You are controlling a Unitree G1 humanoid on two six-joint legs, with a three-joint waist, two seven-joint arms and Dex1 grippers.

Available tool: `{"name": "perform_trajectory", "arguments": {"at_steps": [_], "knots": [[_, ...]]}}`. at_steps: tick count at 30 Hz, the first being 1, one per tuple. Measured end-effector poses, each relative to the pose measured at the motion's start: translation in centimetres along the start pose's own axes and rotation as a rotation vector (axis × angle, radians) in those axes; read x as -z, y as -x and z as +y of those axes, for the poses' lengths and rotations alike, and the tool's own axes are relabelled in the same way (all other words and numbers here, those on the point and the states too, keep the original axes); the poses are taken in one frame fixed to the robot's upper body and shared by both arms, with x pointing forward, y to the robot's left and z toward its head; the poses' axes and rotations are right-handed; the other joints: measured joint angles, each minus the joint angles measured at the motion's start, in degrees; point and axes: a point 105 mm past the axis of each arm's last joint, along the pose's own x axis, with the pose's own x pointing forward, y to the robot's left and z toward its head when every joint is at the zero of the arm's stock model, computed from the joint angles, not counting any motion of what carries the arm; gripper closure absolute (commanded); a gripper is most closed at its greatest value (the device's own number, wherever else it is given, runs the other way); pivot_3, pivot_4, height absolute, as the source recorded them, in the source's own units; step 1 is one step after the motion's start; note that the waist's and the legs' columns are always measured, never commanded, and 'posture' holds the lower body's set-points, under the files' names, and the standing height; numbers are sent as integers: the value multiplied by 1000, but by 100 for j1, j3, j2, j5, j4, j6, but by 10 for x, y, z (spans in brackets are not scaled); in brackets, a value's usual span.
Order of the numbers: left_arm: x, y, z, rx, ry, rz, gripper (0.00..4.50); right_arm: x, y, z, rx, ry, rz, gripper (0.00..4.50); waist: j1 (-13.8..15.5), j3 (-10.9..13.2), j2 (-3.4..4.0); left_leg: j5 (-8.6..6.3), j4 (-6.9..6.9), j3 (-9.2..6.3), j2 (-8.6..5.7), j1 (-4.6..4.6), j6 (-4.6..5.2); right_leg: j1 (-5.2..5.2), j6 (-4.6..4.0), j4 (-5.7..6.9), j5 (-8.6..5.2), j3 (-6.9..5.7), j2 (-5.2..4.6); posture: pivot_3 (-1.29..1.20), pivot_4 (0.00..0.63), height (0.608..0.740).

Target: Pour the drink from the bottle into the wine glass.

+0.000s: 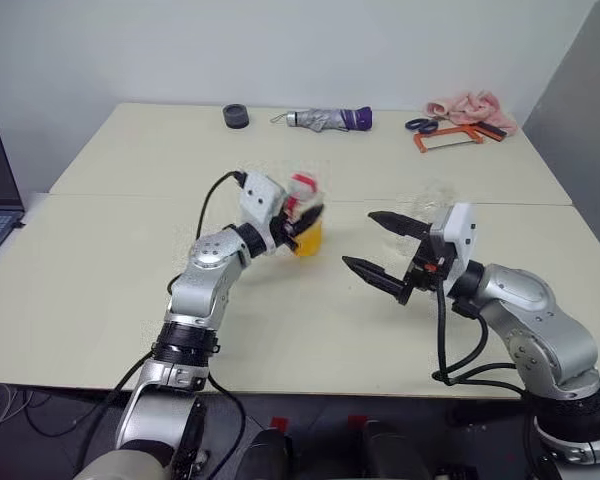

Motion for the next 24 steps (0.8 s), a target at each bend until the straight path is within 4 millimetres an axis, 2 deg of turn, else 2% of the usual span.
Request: {"name": "perform_trajectory", "arguments": {"at_steps": [4,12,19,24], "knots": [[-4,-7,-29,228,-27,0,2659,-8,-10,-1,37,-13,9,0,0,0,0,-1,1,-2,-2,-1,3,0,0,0,0,-3,3,0,150,740],[-12,-18,-49,399,-64,-35,2661,-4,-27,-3,97,-27,36,0,-7,0,0,-11,1,-2,-4,-2,20,0,0,-1,0,-2,4,0,150,740],[-10,-18,-51,420,-56,-34,2661,-3,-31,-5,134,-52,18,0,-11,0,0,-13,1,-2,-2,-2,23,-2,0,0,0,-1,5,0,150,740],[-11,-14,-43,392,-5,-49,2661,-3,-30,-6,134,-51,19,0,-12,0,0,-13,1,-3,-2,-2,24,-2,0,0,0,-3,5,0,150,740]]}}
